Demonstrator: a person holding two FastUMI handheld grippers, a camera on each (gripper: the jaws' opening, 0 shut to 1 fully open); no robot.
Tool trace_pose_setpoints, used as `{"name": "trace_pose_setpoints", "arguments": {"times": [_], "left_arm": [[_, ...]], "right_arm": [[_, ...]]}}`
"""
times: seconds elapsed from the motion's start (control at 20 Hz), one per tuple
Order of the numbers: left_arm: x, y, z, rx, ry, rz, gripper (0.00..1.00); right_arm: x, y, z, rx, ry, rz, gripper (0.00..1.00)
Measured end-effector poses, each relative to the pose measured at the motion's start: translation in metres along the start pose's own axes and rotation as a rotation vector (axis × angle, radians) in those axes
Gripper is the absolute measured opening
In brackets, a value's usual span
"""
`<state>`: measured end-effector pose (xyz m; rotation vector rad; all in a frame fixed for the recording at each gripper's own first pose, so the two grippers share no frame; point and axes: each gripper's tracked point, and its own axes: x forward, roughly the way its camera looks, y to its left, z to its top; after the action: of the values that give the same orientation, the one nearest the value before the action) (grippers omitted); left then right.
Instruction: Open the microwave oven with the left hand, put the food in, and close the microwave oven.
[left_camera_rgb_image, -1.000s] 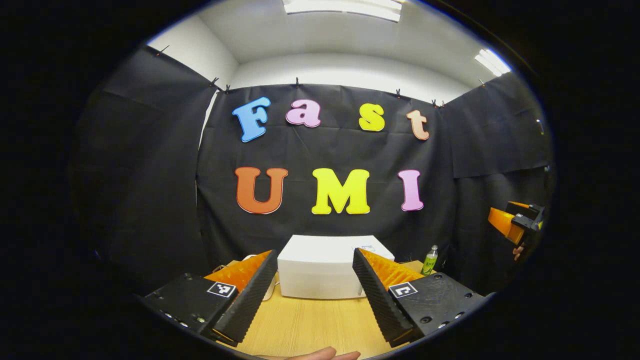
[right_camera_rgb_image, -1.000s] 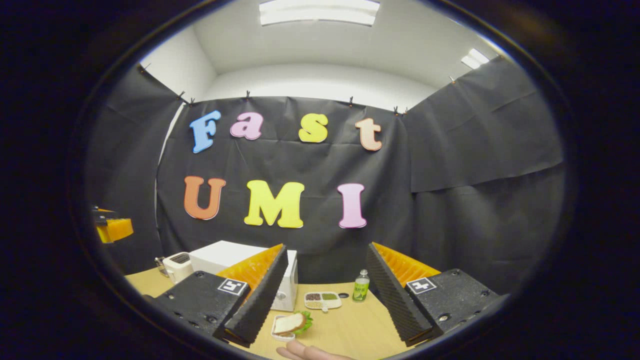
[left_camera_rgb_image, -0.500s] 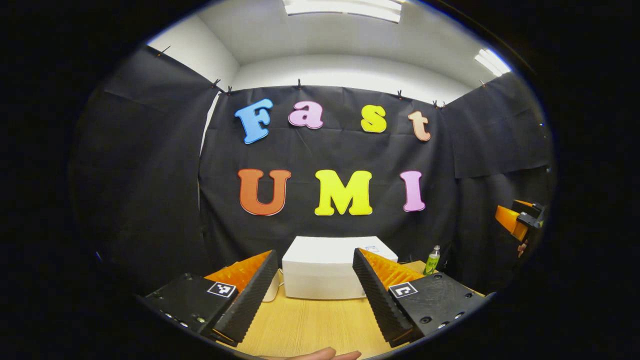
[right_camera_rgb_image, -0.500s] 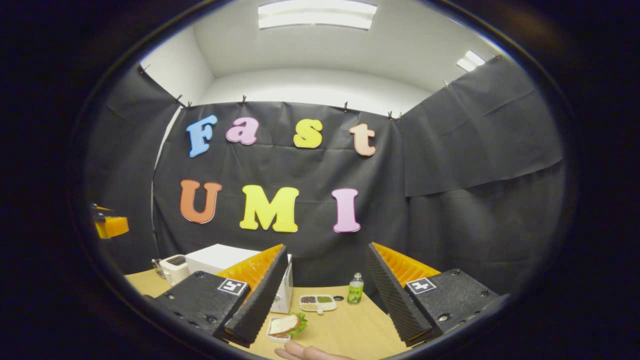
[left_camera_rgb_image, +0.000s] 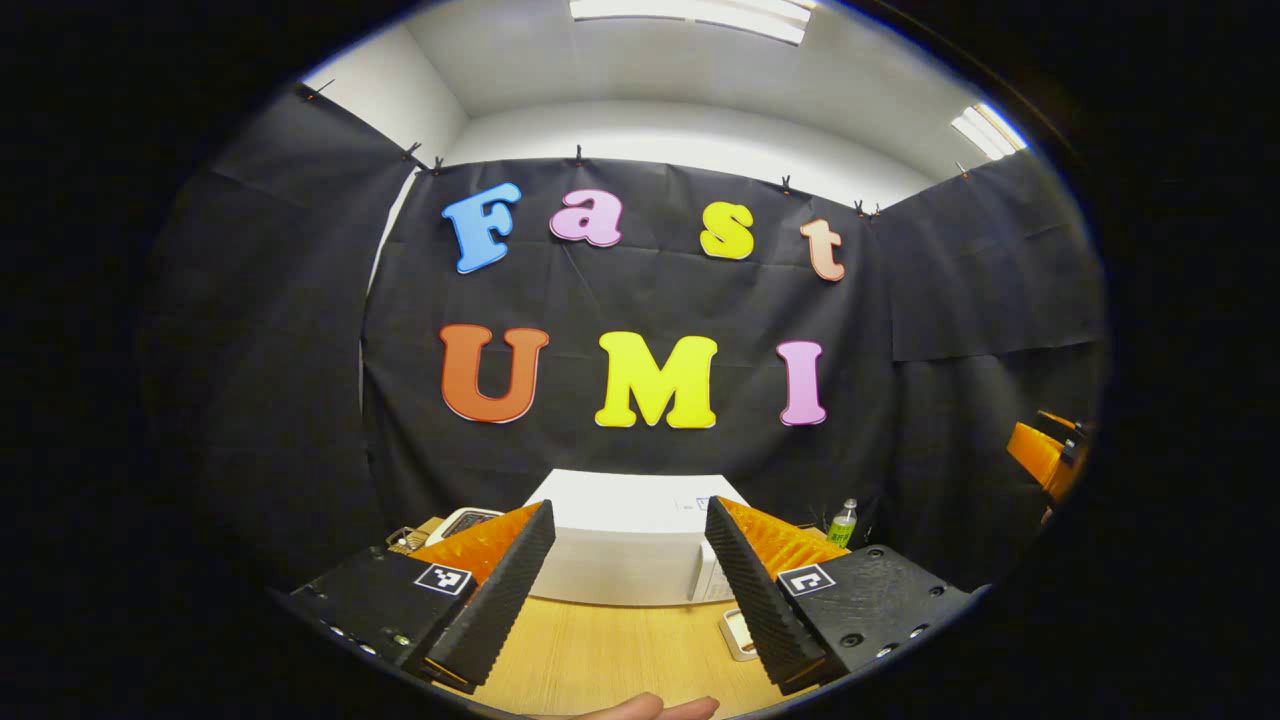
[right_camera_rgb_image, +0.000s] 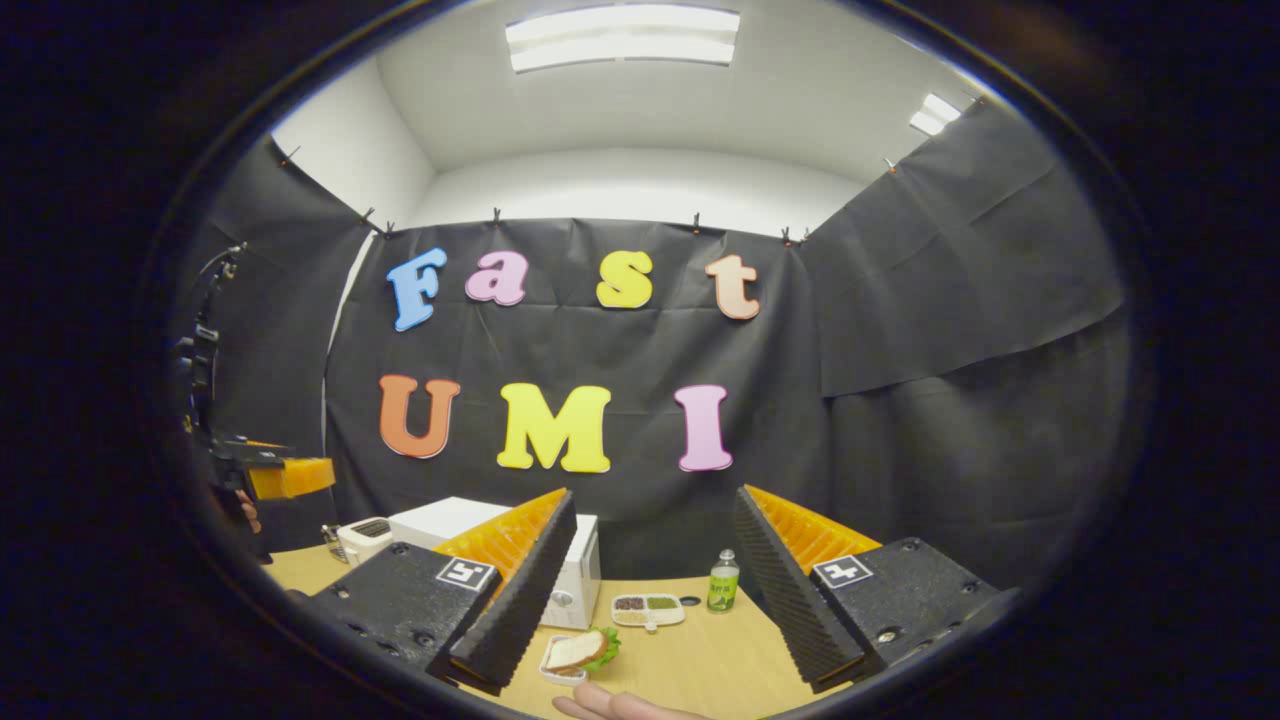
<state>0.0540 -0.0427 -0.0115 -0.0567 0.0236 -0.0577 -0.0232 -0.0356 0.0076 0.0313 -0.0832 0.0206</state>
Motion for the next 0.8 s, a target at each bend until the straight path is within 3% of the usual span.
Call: {"name": "trace_pose_setpoints", "arguments": {"times": [0.15, 0.2, 0.35, 0.4, 0.5, 0.55, 0.6, 0.7, 0.75, 0.8], "left_arm": [[0.039, -0.026, -0.025, 0.025, 0.016, -0.011, 0.95], [0.054, -0.037, -0.035, 0.022, 0.023, -0.029, 0.95], [0.099, -0.064, -0.078, -0.003, 0.076, -0.077, 0.95], [0.114, -0.069, -0.093, -0.009, 0.095, -0.078, 0.95], [0.144, -0.075, -0.123, -0.021, 0.128, -0.072, 1.00], [0.158, -0.079, -0.138, -0.029, 0.140, -0.070, 0.95], [0.173, -0.082, -0.154, -0.033, 0.154, -0.069, 0.95], [0.197, -0.089, -0.183, -0.047, 0.169, -0.075, 0.95], [0.207, -0.096, -0.195, -0.054, 0.176, -0.091, 0.95], [0.216, -0.102, -0.206, -0.057, 0.179, -0.102, 0.95]], "right_arm": [[0.003, -0.008, -0.011, 0.009, 0.007, 0.001, 1.00], [0.004, -0.012, -0.015, 0.015, 0.014, 0.001, 0.91], [0.008, -0.027, -0.028, 0.030, 0.022, -0.007, 0.91], [0.011, -0.032, -0.033, 0.031, 0.025, -0.013, 1.00], [0.015, -0.044, -0.043, 0.050, 0.027, -0.029, 1.00], [0.017, -0.047, -0.047, 0.062, 0.030, -0.033, 1.00], [0.019, -0.050, -0.056, 0.066, 0.044, -0.034, 0.91], [0.027, -0.054, -0.075, 0.069, 0.089, -0.031, 0.91], [0.030, -0.056, -0.083, 0.072, 0.111, -0.029, 1.00], [0.033, -0.059, -0.090, 0.076, 0.129, -0.026, 0.91]]}}
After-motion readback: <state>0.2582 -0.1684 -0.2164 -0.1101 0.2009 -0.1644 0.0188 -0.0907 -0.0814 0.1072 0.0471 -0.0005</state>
